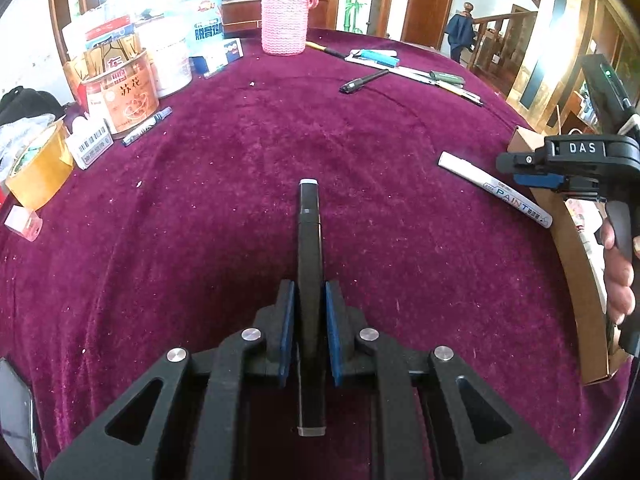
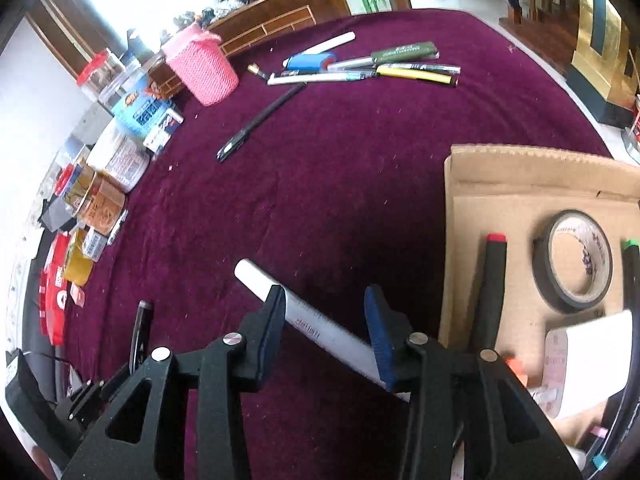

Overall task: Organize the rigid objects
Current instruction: 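Grasp the white paint marker with the right tool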

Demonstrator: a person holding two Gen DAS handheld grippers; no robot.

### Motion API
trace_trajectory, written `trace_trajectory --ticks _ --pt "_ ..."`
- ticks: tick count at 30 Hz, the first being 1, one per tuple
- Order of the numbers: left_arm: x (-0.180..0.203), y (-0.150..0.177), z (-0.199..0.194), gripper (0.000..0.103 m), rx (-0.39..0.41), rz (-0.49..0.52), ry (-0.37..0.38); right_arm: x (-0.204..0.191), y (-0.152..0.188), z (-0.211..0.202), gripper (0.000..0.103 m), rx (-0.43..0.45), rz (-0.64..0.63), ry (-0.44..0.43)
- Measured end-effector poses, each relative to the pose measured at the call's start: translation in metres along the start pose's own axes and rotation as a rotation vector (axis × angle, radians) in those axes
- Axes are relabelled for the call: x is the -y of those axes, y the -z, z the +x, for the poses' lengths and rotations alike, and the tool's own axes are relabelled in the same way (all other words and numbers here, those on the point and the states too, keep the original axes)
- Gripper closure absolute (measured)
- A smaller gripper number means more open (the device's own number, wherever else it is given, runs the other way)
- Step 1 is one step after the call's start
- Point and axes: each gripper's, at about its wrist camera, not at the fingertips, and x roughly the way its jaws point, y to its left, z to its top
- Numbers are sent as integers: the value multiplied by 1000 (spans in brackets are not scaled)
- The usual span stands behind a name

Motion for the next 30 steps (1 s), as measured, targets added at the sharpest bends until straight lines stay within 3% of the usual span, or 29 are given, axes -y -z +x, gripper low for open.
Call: trace_trajectory --ticks 2,5,8,13,15,17,18,22,30 --pt "0 0 0 90 -1 -3 3 -4 5 0 64 -21 -3 -48" --pt "0 0 0 90 0 -1 0 -19 18 -2 61 -48 -60 -39" --pt "0 0 0 90 0 -1 1 -37 31 0 61 -98 -119 -86" --pt "0 0 0 90 1 -1 2 -53 39 6 63 -84 -200 5" --pt "0 0 0 90 0 0 -1 -54 41 12 69 -96 -208 8" --pt "-1 0 0 90 1 2 -2 -57 45 12 75 -70 -240 43" --pt "0 0 0 90 1 2 -2 -58 45 12 89 -60 -252 55" --pt "1 1 -1 91 4 4 -1 -68 63 7 91 5 -289 116" --pt "10 2 -4 91 19 31 15 -74 105 -9 91 155 -191 34"
